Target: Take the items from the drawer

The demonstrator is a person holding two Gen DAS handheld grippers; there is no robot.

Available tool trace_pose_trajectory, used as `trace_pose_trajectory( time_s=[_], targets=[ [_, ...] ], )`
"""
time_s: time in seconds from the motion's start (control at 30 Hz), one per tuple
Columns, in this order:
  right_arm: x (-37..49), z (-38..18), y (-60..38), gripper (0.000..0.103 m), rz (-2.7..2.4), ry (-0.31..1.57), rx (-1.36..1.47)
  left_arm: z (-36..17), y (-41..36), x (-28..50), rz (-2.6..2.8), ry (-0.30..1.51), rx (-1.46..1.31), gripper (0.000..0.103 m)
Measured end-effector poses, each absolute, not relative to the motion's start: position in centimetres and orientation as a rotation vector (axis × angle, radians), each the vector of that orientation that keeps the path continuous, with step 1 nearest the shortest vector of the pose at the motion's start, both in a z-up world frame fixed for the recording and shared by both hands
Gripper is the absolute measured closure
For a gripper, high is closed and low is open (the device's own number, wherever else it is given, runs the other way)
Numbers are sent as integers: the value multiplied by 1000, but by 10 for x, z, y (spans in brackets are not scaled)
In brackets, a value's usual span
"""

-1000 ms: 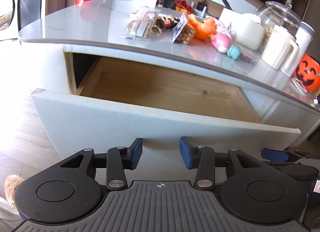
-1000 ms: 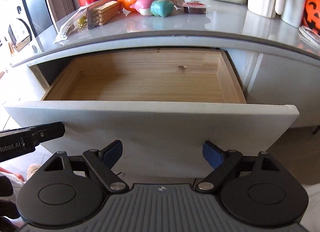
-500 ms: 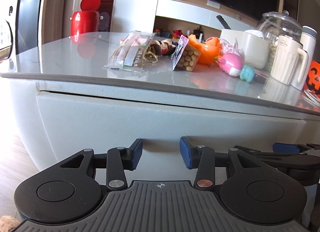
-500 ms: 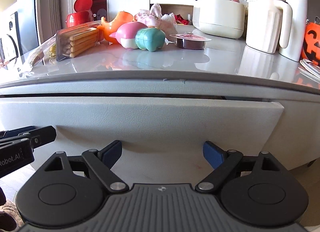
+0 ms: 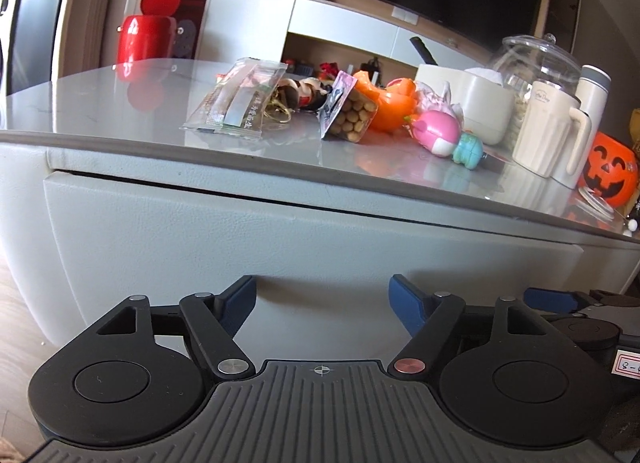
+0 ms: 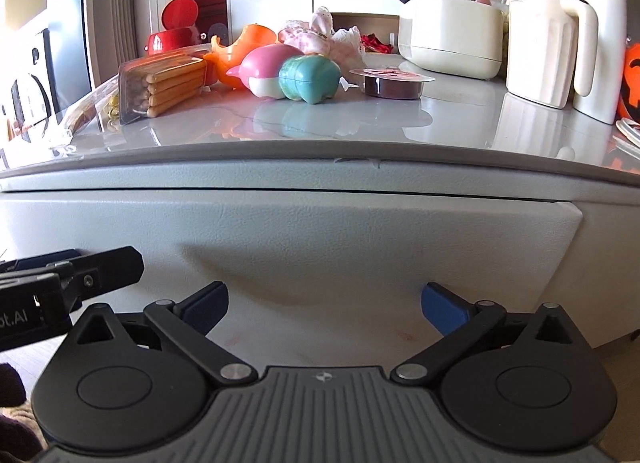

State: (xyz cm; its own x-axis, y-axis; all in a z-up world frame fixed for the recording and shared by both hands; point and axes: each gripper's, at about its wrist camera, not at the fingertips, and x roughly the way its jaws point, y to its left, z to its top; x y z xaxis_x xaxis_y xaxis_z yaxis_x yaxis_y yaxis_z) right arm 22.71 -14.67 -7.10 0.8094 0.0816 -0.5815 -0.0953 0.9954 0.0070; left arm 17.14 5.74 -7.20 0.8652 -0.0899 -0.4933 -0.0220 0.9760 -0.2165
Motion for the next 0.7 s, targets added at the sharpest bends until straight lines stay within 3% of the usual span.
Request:
trace_pose_trajectory(
  time_s=[0.2, 0.4, 0.53, 0.7],
  targets=[
    [206, -35, -162, 0, 38, 621, 24, -31, 69, 142, 50, 565, -290, 29],
    [135, 33, -170, 0, 123, 690, 76, 23, 40, 58, -1, 571, -108, 29],
    [61, 53, -176, 0, 153, 596, 62, 14, 23, 8, -11, 595, -89, 29],
    [6, 25, -165, 0, 95, 485, -59, 0, 2, 0, -22, 600, -2, 29]
  ],
)
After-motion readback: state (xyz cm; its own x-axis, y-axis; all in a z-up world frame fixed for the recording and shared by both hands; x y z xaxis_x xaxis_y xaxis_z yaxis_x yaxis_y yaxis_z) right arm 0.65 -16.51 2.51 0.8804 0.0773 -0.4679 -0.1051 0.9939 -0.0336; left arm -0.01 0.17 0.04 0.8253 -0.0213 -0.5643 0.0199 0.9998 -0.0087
